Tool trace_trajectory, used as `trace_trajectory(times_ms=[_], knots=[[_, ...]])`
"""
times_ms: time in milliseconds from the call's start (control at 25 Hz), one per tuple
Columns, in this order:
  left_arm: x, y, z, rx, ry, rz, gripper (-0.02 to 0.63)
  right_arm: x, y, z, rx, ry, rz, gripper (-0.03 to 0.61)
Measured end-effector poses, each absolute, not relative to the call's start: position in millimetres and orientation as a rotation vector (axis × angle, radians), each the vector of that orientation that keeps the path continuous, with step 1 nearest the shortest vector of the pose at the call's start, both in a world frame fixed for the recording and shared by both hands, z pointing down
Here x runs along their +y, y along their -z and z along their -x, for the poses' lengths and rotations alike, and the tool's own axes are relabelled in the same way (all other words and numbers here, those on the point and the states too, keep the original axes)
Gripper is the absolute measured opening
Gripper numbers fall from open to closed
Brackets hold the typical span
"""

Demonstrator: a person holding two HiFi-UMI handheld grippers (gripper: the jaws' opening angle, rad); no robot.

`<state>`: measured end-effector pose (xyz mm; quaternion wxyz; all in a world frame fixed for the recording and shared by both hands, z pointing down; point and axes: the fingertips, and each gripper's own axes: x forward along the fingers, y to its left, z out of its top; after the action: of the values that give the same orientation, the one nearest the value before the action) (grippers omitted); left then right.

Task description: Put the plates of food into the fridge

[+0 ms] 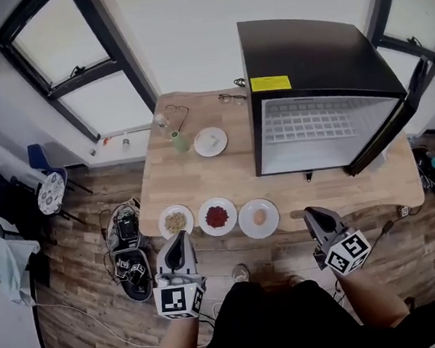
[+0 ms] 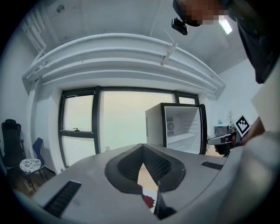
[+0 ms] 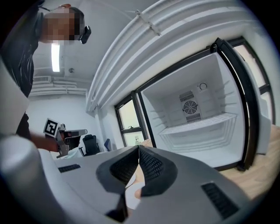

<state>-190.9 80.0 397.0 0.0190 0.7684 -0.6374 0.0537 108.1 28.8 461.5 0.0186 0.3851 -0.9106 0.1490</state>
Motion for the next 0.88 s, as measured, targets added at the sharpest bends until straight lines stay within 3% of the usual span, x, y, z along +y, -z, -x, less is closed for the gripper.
trace_trajectory(times_ms=[520, 880], knots=[[-1.2, -436.3, 203.8, -1.561, -0.18, -2.665, 0.005, 49.8, -505.6, -50.8, -2.658, -0.554, -1.513, 0.021], [-21.3, -445.3, 163.7, -1.383, -0.192, -2.767, 0.005, 76.3, -573.7, -40.8, -2.507, -0.905, -1.59, 0.021]])
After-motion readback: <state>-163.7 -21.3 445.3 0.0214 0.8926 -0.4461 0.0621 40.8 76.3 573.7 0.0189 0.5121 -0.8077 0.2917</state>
